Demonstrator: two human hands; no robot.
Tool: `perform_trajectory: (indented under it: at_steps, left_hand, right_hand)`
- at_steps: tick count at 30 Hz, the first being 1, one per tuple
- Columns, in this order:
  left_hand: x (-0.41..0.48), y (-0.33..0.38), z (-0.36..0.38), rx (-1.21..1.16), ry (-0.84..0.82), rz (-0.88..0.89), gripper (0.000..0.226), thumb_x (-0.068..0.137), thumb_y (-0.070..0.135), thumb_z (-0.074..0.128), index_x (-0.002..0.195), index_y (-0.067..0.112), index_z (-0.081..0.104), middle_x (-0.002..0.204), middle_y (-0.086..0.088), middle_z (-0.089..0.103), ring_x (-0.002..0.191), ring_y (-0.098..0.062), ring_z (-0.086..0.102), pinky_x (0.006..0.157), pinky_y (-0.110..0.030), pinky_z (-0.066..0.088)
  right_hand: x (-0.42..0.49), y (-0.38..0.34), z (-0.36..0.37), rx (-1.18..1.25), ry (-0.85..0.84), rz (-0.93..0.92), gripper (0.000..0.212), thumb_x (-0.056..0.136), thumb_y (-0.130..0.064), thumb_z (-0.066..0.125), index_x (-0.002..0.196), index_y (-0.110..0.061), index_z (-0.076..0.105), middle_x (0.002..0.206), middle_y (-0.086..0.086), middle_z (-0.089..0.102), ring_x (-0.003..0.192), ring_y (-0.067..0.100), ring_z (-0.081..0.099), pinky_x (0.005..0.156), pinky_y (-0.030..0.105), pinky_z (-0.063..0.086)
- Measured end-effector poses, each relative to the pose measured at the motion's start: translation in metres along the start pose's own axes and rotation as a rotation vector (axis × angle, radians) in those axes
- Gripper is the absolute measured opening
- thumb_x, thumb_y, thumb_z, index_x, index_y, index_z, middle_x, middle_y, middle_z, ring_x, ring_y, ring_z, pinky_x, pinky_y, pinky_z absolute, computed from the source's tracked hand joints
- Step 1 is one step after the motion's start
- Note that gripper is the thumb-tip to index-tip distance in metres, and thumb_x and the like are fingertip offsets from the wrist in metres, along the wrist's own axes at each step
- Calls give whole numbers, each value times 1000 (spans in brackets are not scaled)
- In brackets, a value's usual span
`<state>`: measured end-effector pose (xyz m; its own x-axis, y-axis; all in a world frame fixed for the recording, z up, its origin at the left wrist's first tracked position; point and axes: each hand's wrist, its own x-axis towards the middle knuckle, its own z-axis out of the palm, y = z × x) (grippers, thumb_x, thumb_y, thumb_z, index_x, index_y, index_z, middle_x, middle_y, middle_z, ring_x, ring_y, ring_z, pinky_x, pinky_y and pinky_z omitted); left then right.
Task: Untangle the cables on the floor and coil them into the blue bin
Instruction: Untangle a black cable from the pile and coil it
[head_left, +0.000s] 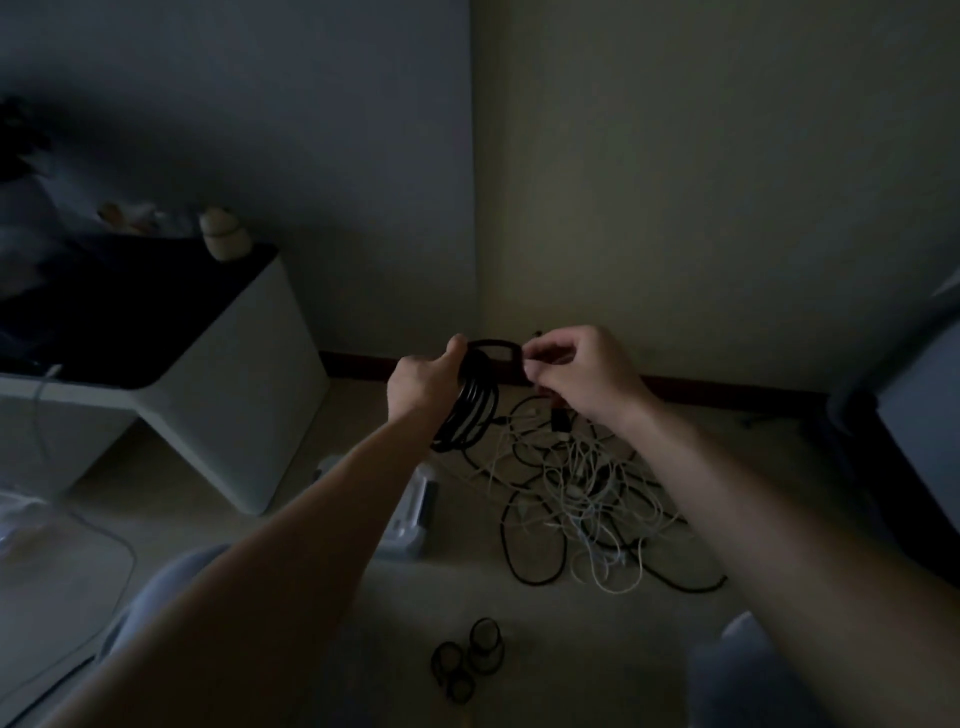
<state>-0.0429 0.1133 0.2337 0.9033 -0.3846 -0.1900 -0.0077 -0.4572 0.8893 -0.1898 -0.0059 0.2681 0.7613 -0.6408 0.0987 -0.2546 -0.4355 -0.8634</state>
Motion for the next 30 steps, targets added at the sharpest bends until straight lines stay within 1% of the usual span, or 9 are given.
perform_trajectory:
  at_steps: [3,6,10,12,15,18,22,26,30]
  left_hand:
    - [-9,16,2,-3,26,69,57,87,60,56,66,8,66,69,-6,64,66,-22,61,70,-33,52]
    - [-13,20,7,-7,25,113,57,89,57,54,56,11,59,62,-5,61,62,-21,58,64,-32,46]
    - [-10,9,10,-33,-25,98,55,90,57,54,56,14,56,59,-2,58,57,-18,54,63,-30,47]
    - [-9,7,10,-22,-34,102,55,90,57,54,56,14,56,59,-2,58,56,-17,54,64,-31,48]
    - [-5,7,10,43,-24,160,57,88,59,53,52,14,56,55,0,57,52,-15,54,56,-28,45]
    - [-1,11,12,106,-43,209,58,88,59,54,52,13,59,51,3,58,49,-13,54,52,-24,39]
    - [2,12,17,170,-91,213,59,87,61,54,56,12,63,53,2,59,50,-13,55,51,-23,37]
    - [0,11,23,198,-148,214,60,87,62,56,53,13,61,55,0,59,52,-14,55,54,-24,40]
    - [-5,14,26,193,-184,219,58,88,61,57,55,13,64,54,1,60,51,-13,56,56,-25,44]
  right_hand:
    - [-2,-9,-8,-66,-5,-45,14,83,-21,79,96,-25,76,81,-9,73,67,9,69,61,13,50]
    - [-6,-18,-16,-253,-71,-154,25,89,-17,73,113,-19,74,91,-20,63,76,-8,58,65,-1,40]
    - [-10,-19,-21,-329,-188,-247,26,88,-15,72,113,-20,74,94,-12,65,83,3,63,75,20,53]
    - [-9,-13,-23,-363,-219,-285,19,87,-22,74,106,-23,76,91,-16,62,83,-1,59,74,21,47]
    - [-6,-3,-27,-436,-226,-359,8,90,-28,72,96,-25,76,89,-13,58,83,4,56,73,28,46]
    - [-2,-1,-33,-507,-206,-435,4,89,-28,72,92,-27,75,100,-13,53,94,5,50,80,21,40]
    - [1,-5,-40,-389,-364,-342,13,90,-19,71,93,-30,75,83,-24,61,83,-9,58,70,7,38]
    - [5,-2,-35,-307,-472,-279,32,93,-17,68,85,-48,68,84,-23,63,85,-5,61,73,14,43]
    - [7,-2,-34,-393,-510,-242,23,92,-16,68,95,-37,76,83,-27,62,83,-12,59,72,8,39]
